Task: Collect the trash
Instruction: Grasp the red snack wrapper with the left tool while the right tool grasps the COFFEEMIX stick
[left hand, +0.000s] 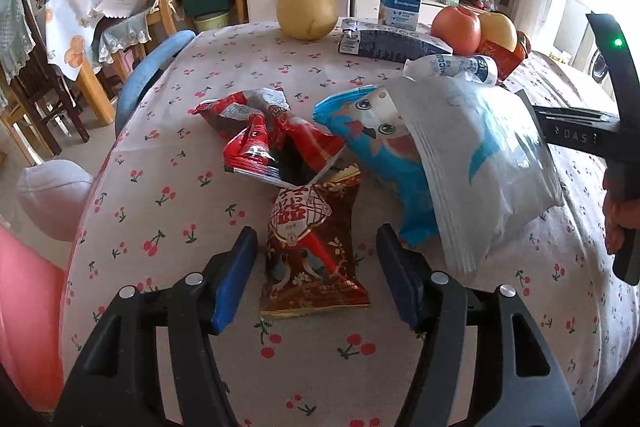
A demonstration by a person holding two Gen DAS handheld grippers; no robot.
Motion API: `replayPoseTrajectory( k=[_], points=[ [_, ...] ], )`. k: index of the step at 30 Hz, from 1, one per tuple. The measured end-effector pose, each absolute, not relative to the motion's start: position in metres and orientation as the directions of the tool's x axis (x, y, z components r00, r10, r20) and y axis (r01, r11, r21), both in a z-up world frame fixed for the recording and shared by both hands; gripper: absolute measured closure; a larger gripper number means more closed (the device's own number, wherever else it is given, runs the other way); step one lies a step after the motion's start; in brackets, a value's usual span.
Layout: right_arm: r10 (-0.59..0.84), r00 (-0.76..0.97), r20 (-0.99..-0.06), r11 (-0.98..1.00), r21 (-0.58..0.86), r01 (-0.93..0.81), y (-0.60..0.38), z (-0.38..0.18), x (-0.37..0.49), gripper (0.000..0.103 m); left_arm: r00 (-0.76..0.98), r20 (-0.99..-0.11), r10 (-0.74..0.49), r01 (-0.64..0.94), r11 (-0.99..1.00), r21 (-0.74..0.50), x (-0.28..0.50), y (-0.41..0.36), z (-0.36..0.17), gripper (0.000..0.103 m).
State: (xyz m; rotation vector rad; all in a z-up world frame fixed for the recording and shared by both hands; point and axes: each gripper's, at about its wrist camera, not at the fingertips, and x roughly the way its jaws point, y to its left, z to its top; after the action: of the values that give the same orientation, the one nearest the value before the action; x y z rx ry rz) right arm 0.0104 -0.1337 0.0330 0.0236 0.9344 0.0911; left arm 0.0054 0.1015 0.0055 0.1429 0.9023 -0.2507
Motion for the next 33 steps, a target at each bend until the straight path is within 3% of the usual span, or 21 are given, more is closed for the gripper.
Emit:
replayPoseTrajectory(
  k=[2, 6, 17, 33],
  points=[
    [0.084, 0.595, -0.800, 0.996, 0.051, -0.071, -0.132, 0.034, 0.010, 0.078, 0.595, -0.789, -0.154, 0.265, 0.964, 0.012, 0.007, 0.103, 0.006, 0.040],
    [0.087, 0.614, -0.785, 0.996, 0.054, -0.071, -0.134, 0.041, 0.004, 0.086, 0.604, -0.783, -0.150, 0.246, 0.969, 0.004, 0.011, 0.106, 0.007, 0.059],
    [0.113, 0.698, -0.707, 0.993, 0.102, -0.057, -0.152, 0.070, -0.024, 0.091, 0.602, -0.777, -0.186, 0.238, 0.970, -0.048, 0.008, 0.115, 0.012, 0.061],
    [0.191, 0.760, -0.621, 0.970, 0.238, -0.049, -0.151, 0.109, -0.067, 0.093, 0.686, -0.673, -0.276, 0.242, 0.959, -0.147, -0.016, 0.141, 0.045, 0.062]
  ],
)
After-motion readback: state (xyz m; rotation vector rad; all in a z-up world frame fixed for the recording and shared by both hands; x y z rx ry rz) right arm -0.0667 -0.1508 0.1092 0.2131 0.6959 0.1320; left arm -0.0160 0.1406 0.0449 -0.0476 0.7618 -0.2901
